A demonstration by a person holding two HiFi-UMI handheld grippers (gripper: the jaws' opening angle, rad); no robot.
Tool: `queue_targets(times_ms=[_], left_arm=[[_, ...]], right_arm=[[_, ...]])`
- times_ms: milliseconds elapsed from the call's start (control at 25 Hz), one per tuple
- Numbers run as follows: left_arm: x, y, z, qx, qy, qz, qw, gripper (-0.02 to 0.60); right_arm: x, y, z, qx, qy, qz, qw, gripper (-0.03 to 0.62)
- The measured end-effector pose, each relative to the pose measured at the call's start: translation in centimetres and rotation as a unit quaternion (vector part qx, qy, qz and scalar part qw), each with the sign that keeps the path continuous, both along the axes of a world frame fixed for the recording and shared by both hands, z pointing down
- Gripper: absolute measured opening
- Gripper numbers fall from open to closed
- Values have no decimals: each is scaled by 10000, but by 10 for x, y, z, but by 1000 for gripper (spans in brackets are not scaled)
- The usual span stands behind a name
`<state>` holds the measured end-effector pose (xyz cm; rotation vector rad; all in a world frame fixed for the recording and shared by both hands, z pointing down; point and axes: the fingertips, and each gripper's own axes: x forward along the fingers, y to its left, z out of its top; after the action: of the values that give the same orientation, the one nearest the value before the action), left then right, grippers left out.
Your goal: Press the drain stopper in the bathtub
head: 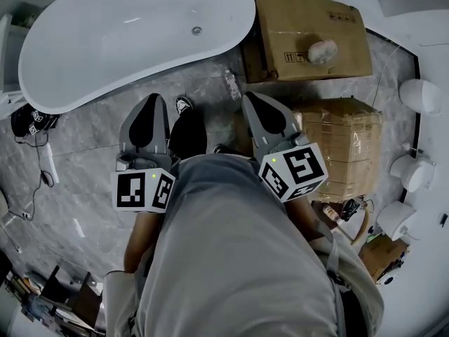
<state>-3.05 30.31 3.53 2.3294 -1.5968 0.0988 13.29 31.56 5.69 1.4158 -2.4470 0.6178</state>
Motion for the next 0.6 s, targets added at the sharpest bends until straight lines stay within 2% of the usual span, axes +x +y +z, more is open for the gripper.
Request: queue_targets(times_ms=[280,600], left_arm=[[-38,-57,0,-30,60,27,10000,0],[-64,-108,5,-23,38,187,9998,0]], right_arm=[[-42,-61,-3,-6,60,-87,9999,-2],[-74,-113,-1,-25,156,-94,9998,-2]])
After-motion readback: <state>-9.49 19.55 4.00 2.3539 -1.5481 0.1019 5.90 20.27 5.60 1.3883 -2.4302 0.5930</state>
